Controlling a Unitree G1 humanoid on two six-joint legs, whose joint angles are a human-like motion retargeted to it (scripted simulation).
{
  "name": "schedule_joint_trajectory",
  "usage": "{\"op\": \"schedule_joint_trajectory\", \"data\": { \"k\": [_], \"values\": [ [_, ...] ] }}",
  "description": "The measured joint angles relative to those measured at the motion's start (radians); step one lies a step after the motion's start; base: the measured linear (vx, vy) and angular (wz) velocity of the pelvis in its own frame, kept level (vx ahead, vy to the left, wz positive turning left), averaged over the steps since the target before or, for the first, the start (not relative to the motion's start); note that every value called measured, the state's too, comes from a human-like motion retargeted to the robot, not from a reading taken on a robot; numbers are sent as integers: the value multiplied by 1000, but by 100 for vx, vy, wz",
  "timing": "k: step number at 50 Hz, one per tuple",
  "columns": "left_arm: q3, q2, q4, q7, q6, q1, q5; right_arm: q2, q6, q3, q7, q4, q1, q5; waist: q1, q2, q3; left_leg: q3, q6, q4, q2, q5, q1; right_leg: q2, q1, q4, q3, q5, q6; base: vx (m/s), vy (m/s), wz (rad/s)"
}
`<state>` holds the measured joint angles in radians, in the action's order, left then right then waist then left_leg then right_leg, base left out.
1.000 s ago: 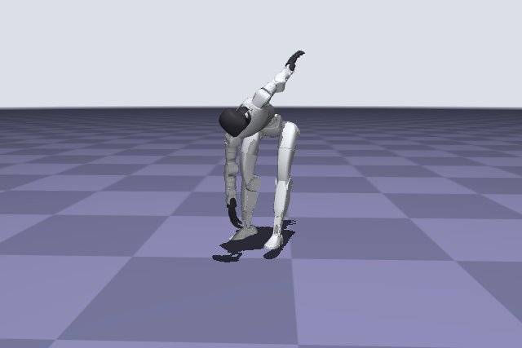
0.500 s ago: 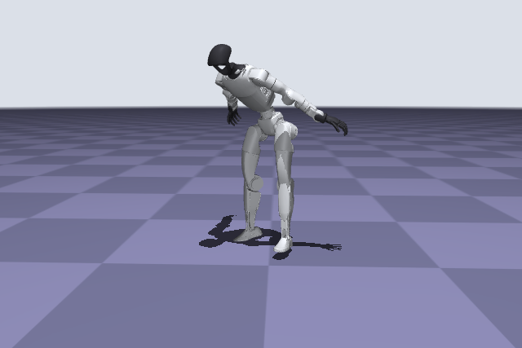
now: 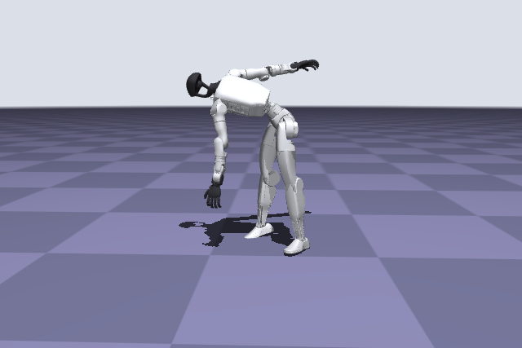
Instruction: In place motions
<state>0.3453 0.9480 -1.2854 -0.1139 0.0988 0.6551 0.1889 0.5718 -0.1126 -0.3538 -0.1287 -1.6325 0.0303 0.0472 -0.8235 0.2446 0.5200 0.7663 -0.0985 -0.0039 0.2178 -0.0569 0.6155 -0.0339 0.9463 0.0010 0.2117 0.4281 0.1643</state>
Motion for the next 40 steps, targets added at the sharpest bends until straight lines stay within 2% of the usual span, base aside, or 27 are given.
{"op": "schedule_joint_trajectory", "data": {
  "k": [3,9,15,20,27,32,40],
  "values": [
    [-19,-31,-9,0,26,80,37,-39,11,14,5,-25,24,-4,3,-18,0,-15,-3,-4,-3,1,57,-16,89,-4,24,19,8,-16,23,-82],
    [-96,-26,-37,28,-2,184,26,-21,33,40,-72,-36,44,-75,-15,-39,0,7,-9,-7,-10,-28,166,-36,247,-17,57,49,36,-7,24,-65],
    [-195,-34,-39,57,-10,221,-36,21,-13,-28,-167,-59,93,97,-8,-94,0,53,-21,-20,-14,-28,260,-50,357,-14,69,56,14,0,18,3],
    [-220,-49,-51,67,-2,223,-55,32,-42,-66,-255,-65,116,158,21,-117,0,61,-20,-22,-11,-18,284,-47,374,-17,69,56,11,4,-2,21],
    [-187,-81,-34,58,11,147,-8,64,-53,-83,-293,-56,101,147,62,-147,0,22,-16,-21,3,1,248,-34,301,-14,31,46,-1,2,-10,36],
    [-187,-116,-2,93,14,-3,117,139,-28,-16,-276,-62,58,6,89,-158,0,1,5,-19,11,39,162,-19,171,-11,-9,22,-17,4,-13,50],
    [-124,-322,-16,138,-17,-320,145,287,28,42,-210,-6,-24,-180,176,-218,0,49,44,-9,-10,60,-25,62,-122,2,-143,-58,-26,10,-23,119]
  ]
}}
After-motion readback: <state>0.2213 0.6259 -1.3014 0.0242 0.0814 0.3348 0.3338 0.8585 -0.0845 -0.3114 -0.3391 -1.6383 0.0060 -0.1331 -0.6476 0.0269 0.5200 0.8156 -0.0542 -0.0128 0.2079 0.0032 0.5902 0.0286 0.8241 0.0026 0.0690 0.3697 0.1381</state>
